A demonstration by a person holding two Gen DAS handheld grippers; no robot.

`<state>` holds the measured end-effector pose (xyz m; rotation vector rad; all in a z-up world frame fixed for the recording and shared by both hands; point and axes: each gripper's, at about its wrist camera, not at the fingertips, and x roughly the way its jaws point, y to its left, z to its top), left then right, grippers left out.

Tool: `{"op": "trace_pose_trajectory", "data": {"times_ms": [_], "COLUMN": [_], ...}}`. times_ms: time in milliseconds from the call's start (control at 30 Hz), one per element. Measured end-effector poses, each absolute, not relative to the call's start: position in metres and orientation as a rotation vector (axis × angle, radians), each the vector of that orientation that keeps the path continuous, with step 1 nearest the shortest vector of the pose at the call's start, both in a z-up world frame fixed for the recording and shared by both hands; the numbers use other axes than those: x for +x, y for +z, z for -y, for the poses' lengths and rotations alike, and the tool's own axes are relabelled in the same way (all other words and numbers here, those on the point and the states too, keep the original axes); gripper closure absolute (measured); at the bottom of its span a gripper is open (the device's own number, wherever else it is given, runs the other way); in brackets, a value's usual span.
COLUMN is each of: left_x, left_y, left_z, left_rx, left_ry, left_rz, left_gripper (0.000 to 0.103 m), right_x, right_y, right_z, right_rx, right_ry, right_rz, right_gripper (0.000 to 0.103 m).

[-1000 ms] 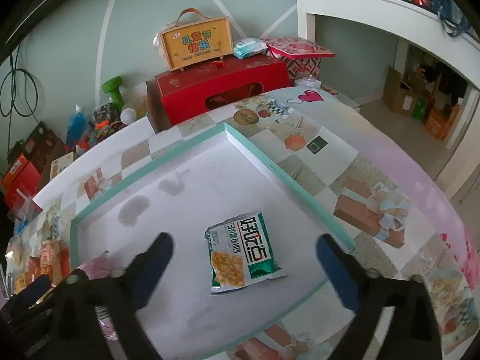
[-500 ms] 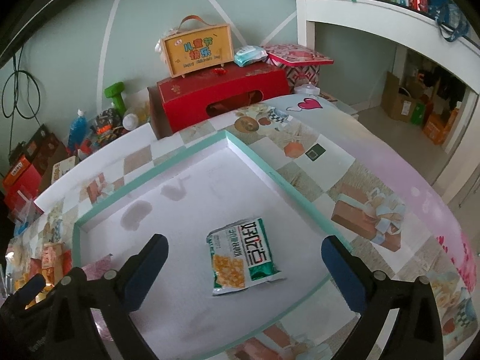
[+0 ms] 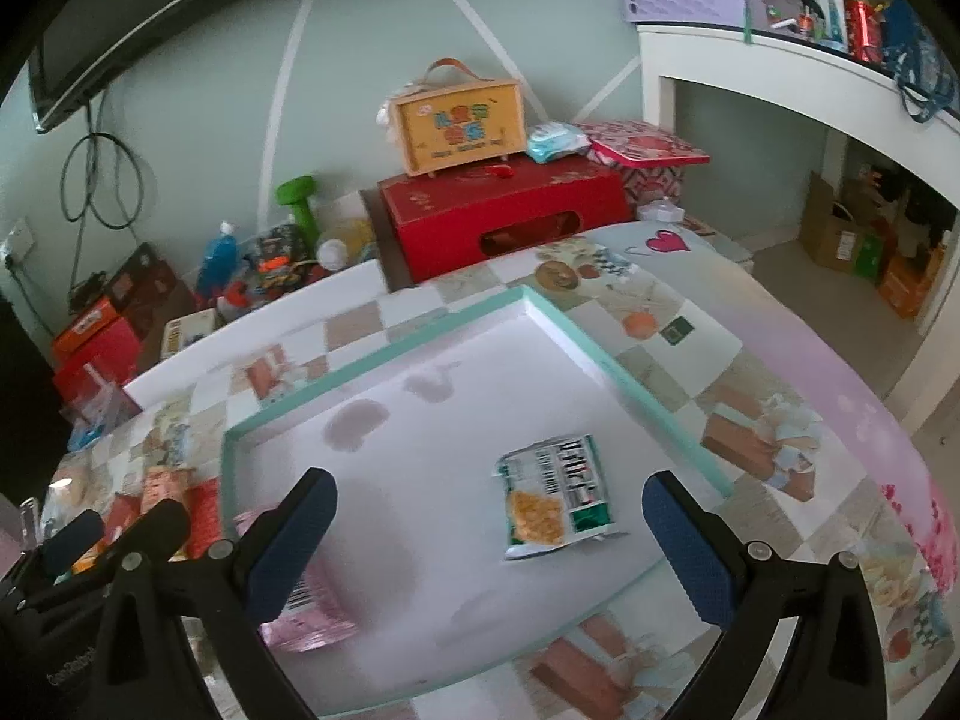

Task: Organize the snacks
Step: 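Grasp the red pouch with the left gripper while the right moves to the biscuit pack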

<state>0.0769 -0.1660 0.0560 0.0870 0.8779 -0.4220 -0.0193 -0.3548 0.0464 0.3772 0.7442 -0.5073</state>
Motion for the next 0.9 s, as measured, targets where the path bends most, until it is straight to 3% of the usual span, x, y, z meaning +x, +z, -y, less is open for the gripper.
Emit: {"op": "trace_pose_trajectory", "data": {"times_ms": [900], "left_x": [0.077], "left_y": [0.024], "left_z": [-0.021], "left_rx": [-0.191], "left_ry": [-0.087], "left_rz": [-1.021], "left_gripper": [0.001], "right_x": [0.021], "right_y": [0.031], "right_z": [0.219], "right_rx": [0.222], "right_ry": [-0.165], "right_rz": [-0.874], "right_gripper": [0.0]}}
